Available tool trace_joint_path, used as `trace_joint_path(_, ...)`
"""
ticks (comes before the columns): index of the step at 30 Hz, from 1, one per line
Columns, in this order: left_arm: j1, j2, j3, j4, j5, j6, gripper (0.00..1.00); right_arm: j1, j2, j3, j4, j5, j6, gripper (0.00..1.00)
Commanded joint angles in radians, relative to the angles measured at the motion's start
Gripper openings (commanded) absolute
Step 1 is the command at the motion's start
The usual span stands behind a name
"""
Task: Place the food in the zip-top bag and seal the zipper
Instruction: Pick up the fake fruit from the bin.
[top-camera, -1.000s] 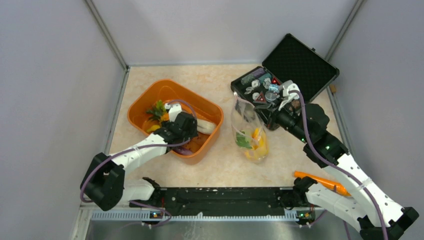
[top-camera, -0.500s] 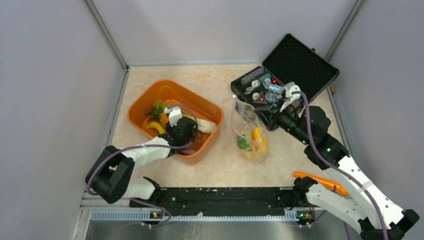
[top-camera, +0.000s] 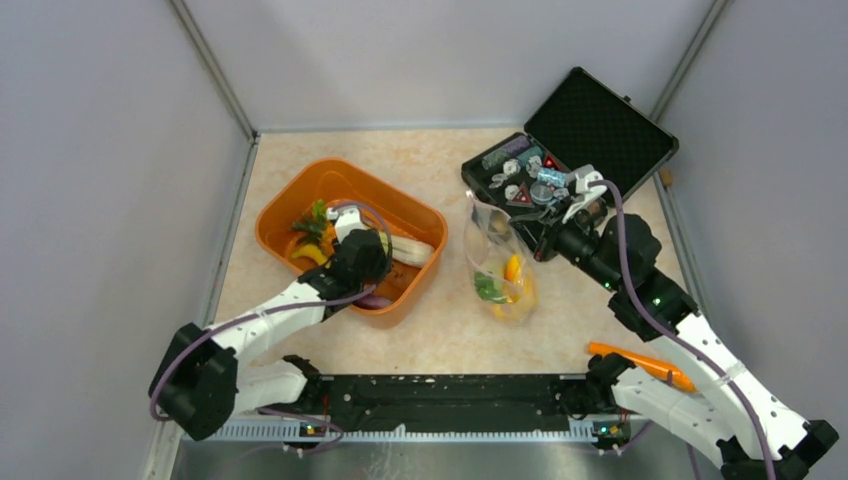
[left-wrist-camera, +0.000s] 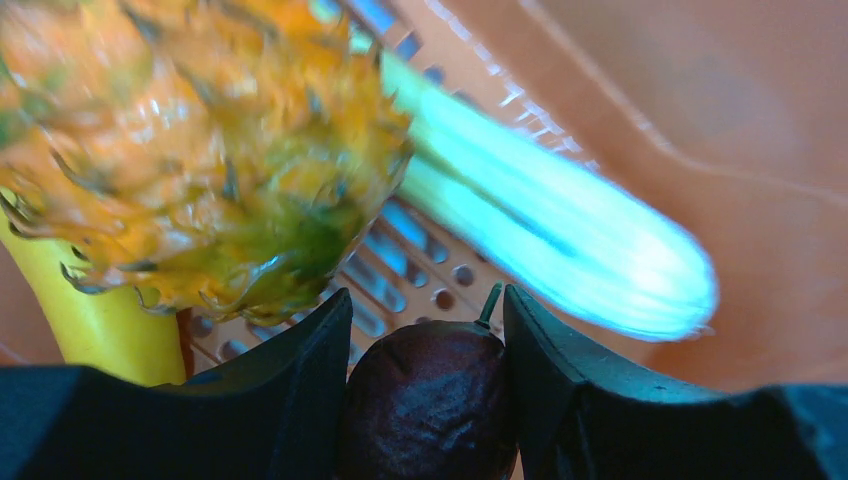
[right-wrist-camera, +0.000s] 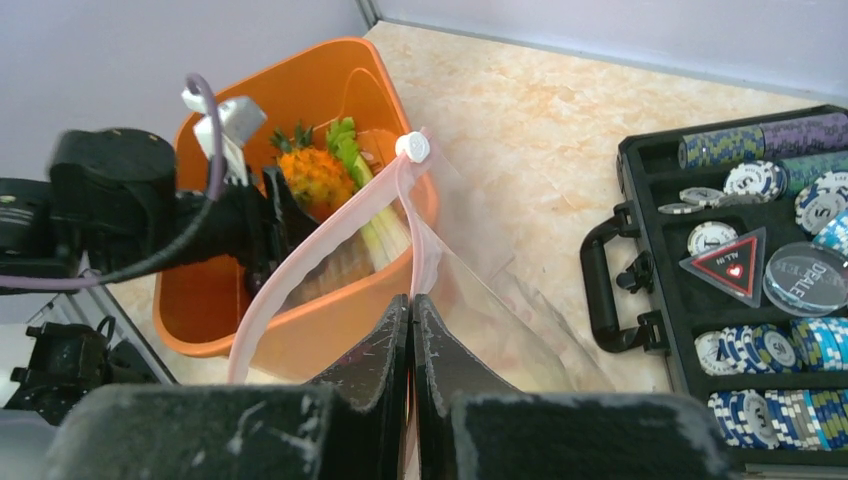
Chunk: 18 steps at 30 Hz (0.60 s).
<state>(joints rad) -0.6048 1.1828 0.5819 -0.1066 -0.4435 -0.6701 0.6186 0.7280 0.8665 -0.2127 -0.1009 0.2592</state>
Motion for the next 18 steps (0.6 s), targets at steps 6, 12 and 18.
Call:
trace_joint_path(6,-0.003,-0.149,0.117,-0.084,0.130,0.072,0.22,-0.005,0.000,-0.021,0.064,0.025,0.076,0.00)
trace_joint_path(12,-0.004,-0.174,0.174,-0.130,0.174,0.080,0.22,-0.005,0.019,-0.029,0.050,0.028,0.078,0.00)
trace_joint_path(18,-0.003,-0.200,0.228,-0.148,0.238,0.096,0.23,-0.005,0.032,-0.036,0.074,0.030,0.096,0.00)
